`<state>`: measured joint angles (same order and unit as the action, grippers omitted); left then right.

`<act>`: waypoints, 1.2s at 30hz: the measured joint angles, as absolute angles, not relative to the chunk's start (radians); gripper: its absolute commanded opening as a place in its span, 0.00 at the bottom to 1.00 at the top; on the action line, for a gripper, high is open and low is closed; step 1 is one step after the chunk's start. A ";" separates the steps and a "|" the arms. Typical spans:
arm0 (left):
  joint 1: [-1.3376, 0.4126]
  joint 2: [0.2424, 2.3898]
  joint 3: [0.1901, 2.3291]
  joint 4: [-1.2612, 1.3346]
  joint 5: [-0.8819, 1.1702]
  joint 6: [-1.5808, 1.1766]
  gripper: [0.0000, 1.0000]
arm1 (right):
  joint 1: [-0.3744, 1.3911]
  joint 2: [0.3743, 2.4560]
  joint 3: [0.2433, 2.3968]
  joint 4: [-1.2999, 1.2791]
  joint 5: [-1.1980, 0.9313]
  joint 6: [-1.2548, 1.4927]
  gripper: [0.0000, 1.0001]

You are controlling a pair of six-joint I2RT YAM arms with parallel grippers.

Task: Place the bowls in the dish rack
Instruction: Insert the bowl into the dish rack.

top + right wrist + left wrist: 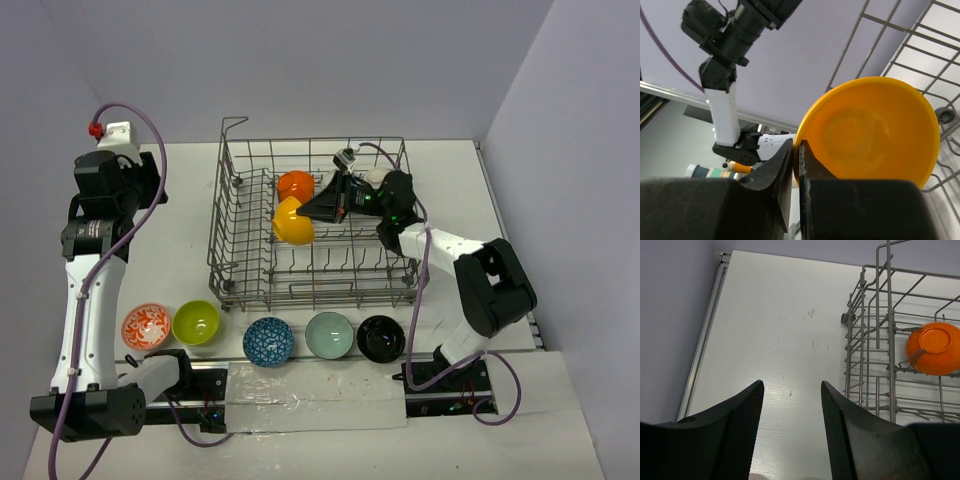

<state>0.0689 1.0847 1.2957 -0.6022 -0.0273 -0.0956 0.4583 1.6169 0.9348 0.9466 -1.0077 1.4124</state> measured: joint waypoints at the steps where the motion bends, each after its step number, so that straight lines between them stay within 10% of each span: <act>1: 0.069 1.084 1.295 -0.604 -0.025 -0.096 0.56 | 0.461 1.620 0.935 0.942 -1.006 1.403 0.00; 36: 0.069 1.057 1.279 -0.603 0.007 -0.095 0.57 | 0.532 1.839 1.000 0.942 -1.033 1.364 0.00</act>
<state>0.0689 1.0569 1.2785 -0.6025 0.0074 -0.0948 0.5323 1.8389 1.0004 0.9417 -1.0332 1.3643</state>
